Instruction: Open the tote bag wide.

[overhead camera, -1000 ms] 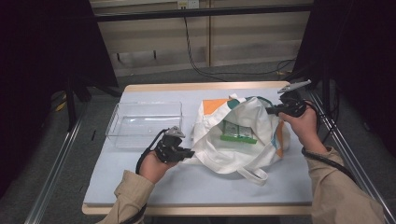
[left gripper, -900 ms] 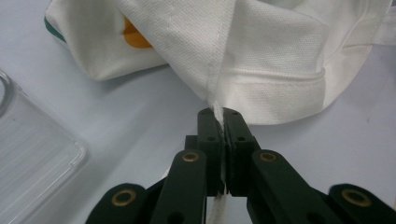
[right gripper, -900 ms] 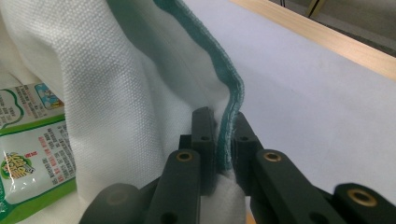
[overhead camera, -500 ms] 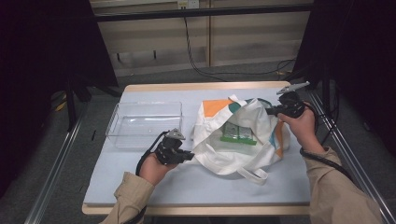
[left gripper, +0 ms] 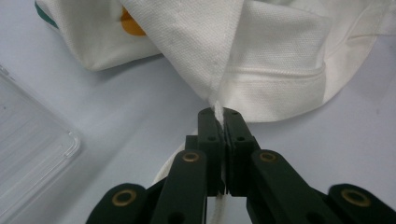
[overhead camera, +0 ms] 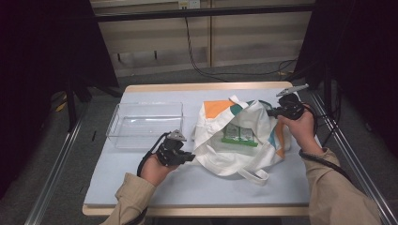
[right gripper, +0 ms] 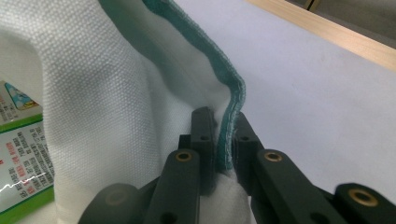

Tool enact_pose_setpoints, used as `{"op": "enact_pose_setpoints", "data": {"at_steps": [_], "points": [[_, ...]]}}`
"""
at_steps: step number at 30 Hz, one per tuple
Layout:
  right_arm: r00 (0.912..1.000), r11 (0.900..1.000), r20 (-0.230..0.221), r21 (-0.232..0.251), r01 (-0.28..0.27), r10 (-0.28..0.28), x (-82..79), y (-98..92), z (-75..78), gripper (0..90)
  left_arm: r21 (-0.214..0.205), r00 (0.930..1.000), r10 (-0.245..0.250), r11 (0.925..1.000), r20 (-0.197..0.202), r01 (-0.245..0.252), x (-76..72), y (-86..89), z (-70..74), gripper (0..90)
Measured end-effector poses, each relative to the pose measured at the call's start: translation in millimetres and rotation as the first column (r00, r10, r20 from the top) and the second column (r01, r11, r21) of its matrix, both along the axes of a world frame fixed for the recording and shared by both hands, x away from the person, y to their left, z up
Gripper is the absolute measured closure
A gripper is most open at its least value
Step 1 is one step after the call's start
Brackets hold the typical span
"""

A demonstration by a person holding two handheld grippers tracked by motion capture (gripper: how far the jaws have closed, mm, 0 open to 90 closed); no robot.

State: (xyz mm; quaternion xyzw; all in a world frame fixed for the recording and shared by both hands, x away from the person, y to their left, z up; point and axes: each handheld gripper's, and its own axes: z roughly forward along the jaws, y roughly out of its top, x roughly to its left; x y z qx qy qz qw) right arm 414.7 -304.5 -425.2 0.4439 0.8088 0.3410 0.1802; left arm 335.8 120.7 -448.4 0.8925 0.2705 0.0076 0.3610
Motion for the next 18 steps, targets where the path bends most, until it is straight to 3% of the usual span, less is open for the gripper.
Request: {"op": "enact_pose_setpoints", "data": {"at_steps": [18], "points": [[1.0000, 1.0000, -0.003, -0.001, 0.005, -0.005, 3.3, 1.1, -11.7, 83.1, 0.029, 1.0000, -0.008, 0.9995, 0.005, 0.008, -0.4, -3.1, -8.1, 87.8]]}}
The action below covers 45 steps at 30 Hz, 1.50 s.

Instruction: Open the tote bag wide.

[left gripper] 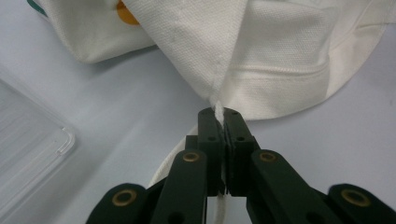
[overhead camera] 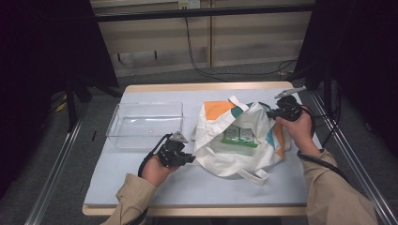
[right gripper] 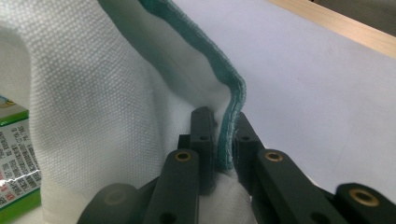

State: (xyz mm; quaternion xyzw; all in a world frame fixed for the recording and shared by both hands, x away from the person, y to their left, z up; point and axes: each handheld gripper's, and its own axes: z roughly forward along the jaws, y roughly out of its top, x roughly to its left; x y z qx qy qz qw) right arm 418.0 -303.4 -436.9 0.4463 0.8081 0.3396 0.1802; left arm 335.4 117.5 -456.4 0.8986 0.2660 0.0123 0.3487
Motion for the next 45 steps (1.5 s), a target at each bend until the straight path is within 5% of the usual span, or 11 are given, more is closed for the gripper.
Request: {"op": "enact_pose_setpoints", "data": {"at_steps": [4, 6, 17, 27, 36, 45], "points": [[1.0000, 1.0000, 0.001, -0.004, 0.001, -0.001, 0.0, 0.8, -2.3, 83.1, 0.040, 0.9993, -0.036, 0.9986, 0.009, 0.036, 1.3, 0.2, -1.9, 87.9], [1.0000, 1.0000, -0.006, 0.002, -0.004, 0.004, -0.1, 1.0, -3.0, 83.1, 0.015, 0.9999, -0.011, 0.9998, 0.000, 0.011, 0.0, -1.7, -4.1, 87.9], [0.9999, 1.0000, -0.011, -0.006, -0.003, 0.003, 0.0, 1.3, -5.6, 83.0, 0.030, 0.9999, -0.013, 0.9995, 0.001, 0.013, -0.6, -2.0, -6.4, 87.9], [1.0000, 0.9999, -0.005, 0.010, -0.004, 0.004, -2.3, 1.2, -4.3, 80.8, -0.024, 0.9996, -0.007, 0.9997, -0.027, 0.007, 0.4, 2.1, -6.6, 87.0], [0.9996, 0.9995, 0.005, -0.013, 0.028, -0.028, -9.4, -2.9, 1.4, 59.8, -0.099, 0.9990, 0.017, 0.9948, -0.041, -0.021, -0.3, 10.1, 6.6, 71.5], [0.9980, 0.9984, 0.037, -0.023, 0.051, -0.050, -25.6, -3.8, 19.2, 42.5, -0.090, 0.9999, 0.015, 0.9958, 0.006, -0.015, -0.7, 4.9, 19.4, 57.8]]}}
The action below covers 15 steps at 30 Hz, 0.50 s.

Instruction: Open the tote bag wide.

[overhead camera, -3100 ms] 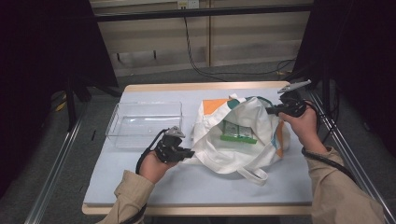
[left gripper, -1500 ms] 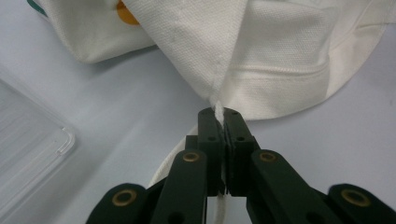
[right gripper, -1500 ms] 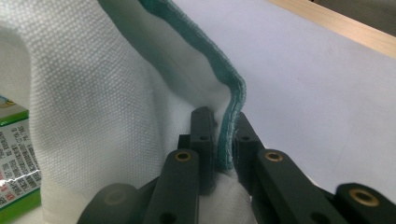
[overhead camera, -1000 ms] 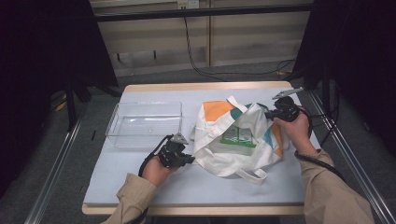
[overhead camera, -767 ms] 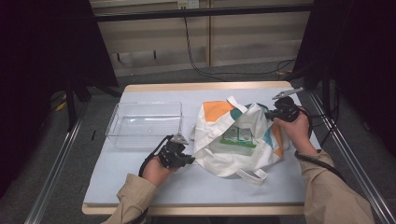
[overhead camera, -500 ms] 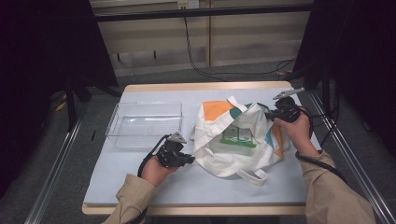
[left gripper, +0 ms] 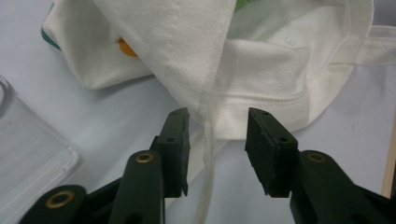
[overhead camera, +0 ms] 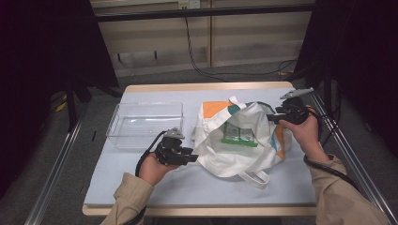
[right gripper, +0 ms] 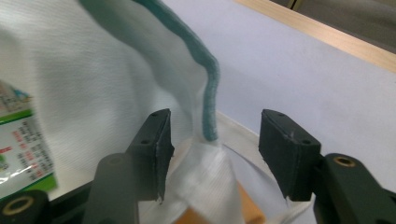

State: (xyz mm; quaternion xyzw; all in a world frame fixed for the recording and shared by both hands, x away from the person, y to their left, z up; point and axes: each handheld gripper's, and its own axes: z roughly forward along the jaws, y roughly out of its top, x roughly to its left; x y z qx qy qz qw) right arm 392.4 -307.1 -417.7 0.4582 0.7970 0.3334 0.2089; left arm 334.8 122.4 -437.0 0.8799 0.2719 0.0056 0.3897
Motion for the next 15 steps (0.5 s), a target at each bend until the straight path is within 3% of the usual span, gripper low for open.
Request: {"op": "enact_pose_setpoints", "data": {"at_steps": [3, 10, 15], "points": [[0.9999, 0.9998, 0.007, -0.020, -0.009, 0.010, -8.0, 0.2, 4.9, 39.4, -0.018, 1.0000, 0.009, 0.9998, 0.004, -0.009, 0.8, -0.3, 5.3, 51.2], [0.9995, 0.9996, 0.019, -0.011, -0.026, 0.027, -25.1, 1.8, 15.2, 36.9, -0.022, 0.9987, 0.020, 0.9996, 0.047, -0.019, 6.1, -6.7, 20.4, 38.7], [0.9993, 0.9994, 0.020, -0.013, -0.032, 0.032, -31.7, 5.0, 17.9, 37.3, -0.012, 0.9975, 0.014, 0.9998, 0.069, -0.013, 13.2, -14.5, 28.8, 35.2]]}}
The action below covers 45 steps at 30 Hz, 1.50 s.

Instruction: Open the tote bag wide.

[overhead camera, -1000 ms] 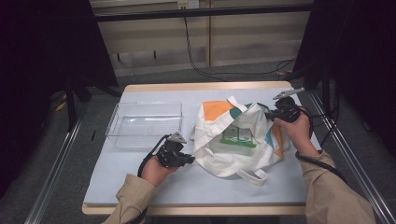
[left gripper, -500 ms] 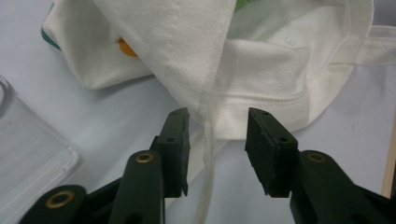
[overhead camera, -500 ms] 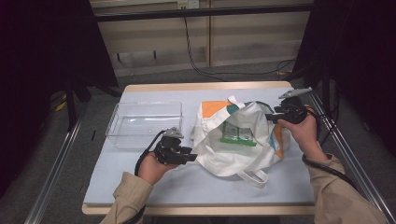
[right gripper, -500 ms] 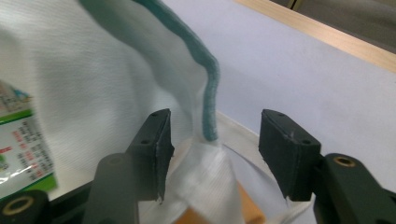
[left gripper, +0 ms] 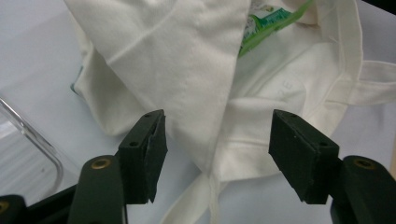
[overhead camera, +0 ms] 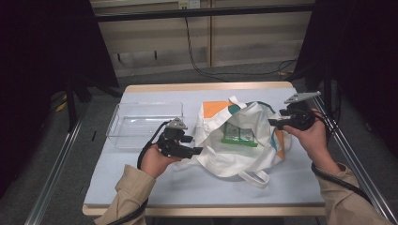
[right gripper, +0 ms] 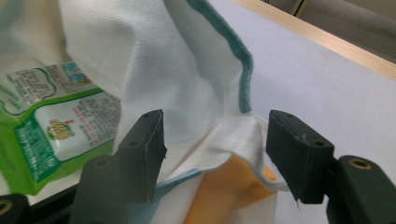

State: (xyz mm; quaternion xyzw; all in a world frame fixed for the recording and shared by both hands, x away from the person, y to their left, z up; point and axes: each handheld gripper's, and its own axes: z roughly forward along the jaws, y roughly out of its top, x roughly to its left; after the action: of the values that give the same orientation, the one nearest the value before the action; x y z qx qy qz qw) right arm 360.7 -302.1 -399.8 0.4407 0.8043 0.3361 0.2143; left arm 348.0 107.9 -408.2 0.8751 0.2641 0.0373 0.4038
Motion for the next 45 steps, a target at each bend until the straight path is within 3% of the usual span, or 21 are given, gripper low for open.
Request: {"op": "enact_pose_setpoints", "data": {"at_steps": [5, 6, 11, 18, 28, 32, 37, 39, 42, 45], "points": [[0.9999, 0.9999, 0.005, 0.007, -0.011, 0.011, -7.2, 3.1, 3.2, 37.0, -0.008, 0.9995, 0.026, 0.9996, 0.018, -0.026, 9.5, -6.3, 5.1, 30.5], [0.9999, 0.9999, 0.008, 0.006, -0.010, 0.010, -8.3, 2.9, 3.7, 36.9, 0.009, 0.9995, 0.022, 0.9997, 0.023, -0.022, 11.8, -7.5, 6.8, 30.2], [0.9999, 0.9996, 0.012, 0.028, -0.007, 0.007, -12.9, 2.0, 8.8, 33.6, -0.002, 0.9996, 0.019, 0.9998, 0.022, -0.019, 18.6, -13.9, 12.1, 29.7], [0.9998, 0.9999, 0.019, 0.014, -0.002, 0.002, -17.4, 2.8, 13.7, 30.7, 0.013, 0.9983, 0.016, 0.9998, 0.056, -0.017, 25.2, -24.1, 19.5, 28.1], [0.9985, 0.9992, 0.038, 0.010, -0.040, 0.039, -24.3, 12.6, 19.4, 30.8, 0.014, 0.9972, 0.007, 0.9999, 0.074, -0.008, 35.1, -35.7, 27.4, 27.7], [0.9975, 0.9979, 0.028, -0.001, -0.064, 0.064, -26.5, 18.4, 18.4, 36.0, 0.018, 0.9964, 0.003, 0.9998, 0.085, -0.004, 36.6, -40.6, 27.5, 27.2], [0.9939, 0.9943, 0.030, -0.014, -0.106, 0.106, -29.0, 23.2, 13.6, 49.0, 0.012, 0.9958, -0.012, 0.9999, 0.091, 0.011, 39.8, -44.6, 28.4, 26.7], [0.9923, 0.9925, 0.022, -0.017, -0.121, 0.122, -30.7, 26.0, 11.5, 49.9, 0.028, 0.9949, -0.017, 0.9995, 0.099, 0.014, 40.5, -46.8, 30.0, 26.6], [0.9906, 0.9904, 0.011, -0.020, -0.136, 0.137, -33.5, 30.1, 8.2, 53.0, 0.018, 0.9952, -0.017, 0.9997, 0.097, 0.015, 42.2, -50.0, 29.9, 26.5], [0.9890, 0.9890, 0.003, -0.002, -0.148, 0.148, -36.5, 31.8, 5.5, 58.9, 0.009, 0.9945, -0.018, 0.9998, 0.103, 0.017, 44.3, -52.7, 30.9, 26.9]]}}
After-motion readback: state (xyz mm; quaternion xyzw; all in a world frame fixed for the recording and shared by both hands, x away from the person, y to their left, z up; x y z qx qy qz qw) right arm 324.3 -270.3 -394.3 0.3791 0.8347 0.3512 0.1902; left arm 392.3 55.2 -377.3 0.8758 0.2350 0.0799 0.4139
